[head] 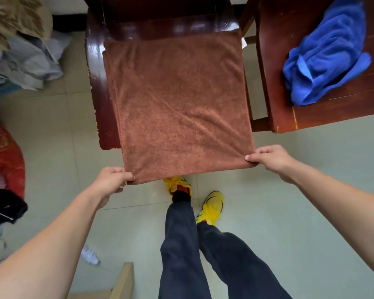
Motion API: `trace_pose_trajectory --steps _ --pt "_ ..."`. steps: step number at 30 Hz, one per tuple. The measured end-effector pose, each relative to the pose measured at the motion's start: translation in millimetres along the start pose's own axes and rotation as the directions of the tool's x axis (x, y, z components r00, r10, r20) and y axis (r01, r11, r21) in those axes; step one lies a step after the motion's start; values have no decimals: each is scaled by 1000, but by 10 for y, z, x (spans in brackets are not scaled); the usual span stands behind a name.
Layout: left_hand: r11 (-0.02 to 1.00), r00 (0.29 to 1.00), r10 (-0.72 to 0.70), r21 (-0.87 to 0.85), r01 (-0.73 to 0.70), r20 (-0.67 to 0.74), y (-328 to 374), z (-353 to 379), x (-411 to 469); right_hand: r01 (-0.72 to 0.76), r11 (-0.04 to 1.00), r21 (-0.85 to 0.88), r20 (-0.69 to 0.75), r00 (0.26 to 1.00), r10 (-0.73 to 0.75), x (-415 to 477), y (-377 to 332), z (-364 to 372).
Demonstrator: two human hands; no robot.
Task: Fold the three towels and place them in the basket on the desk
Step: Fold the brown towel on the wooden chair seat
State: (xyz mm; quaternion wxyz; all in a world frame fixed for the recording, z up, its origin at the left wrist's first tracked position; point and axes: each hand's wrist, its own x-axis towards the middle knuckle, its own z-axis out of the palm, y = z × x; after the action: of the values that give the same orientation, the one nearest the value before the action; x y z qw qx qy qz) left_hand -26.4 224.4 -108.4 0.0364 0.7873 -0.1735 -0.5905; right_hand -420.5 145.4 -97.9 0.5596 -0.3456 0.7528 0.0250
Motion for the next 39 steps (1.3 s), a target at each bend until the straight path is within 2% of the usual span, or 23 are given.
trace_pose_trajectory --steps 3,5,7,9,15,21,24,27,32,36,37,39 --pt "972 998 -48 -230 53 28 -69 -17 -290 -135 979 151 60 990 128 -204 16 -83" --pt "910 993 -66 -404 99 95 -99 -29 -484 -218 924 314 139 973 183 -372 1 -126" --pt "836 989 -48 -536 115 137 -109 -32 -676 -234 872 430 145 971 190 -563 -32 -144" --pt "772 994 -31 -630 87 100 -61 -52 -864 -204 821 533 86 978 188 -728 -86 -179" --pt "639 997 43 -766 -76 -64 357 -305 -1137 -91 653 752 29 994 105 -883 -536 -364" --pt "531 998 54 -846 -48 -23 1114 -587 -848 -117 453 884 104 993 54 -590 -1288 -451" --pt "497 999 39 -868 -9 13 1495 -712 -553 -109 399 910 98 994 47 -367 -1607 -446" --pt "497 999 14 -867 36 50 1813 -776 -248 -112 379 919 98 994 56 -123 -1843 -420" --pt "539 997 -29 -839 70 65 2200 -806 227 -125 411 903 90 991 102 340 -2118 -323" --pt "549 999 32 -836 16 39 2340 -809 414 -92 393 915 38 989 142 546 -2200 -285" --pt "561 998 57 -828 -23 11 2367 -807 429 -52 436 899 -17 988 152 568 -2216 -274" --pt "643 990 90 -753 -141 -108 2450 -791 430 75 625 777 -213 966 149 542 -2304 -222"
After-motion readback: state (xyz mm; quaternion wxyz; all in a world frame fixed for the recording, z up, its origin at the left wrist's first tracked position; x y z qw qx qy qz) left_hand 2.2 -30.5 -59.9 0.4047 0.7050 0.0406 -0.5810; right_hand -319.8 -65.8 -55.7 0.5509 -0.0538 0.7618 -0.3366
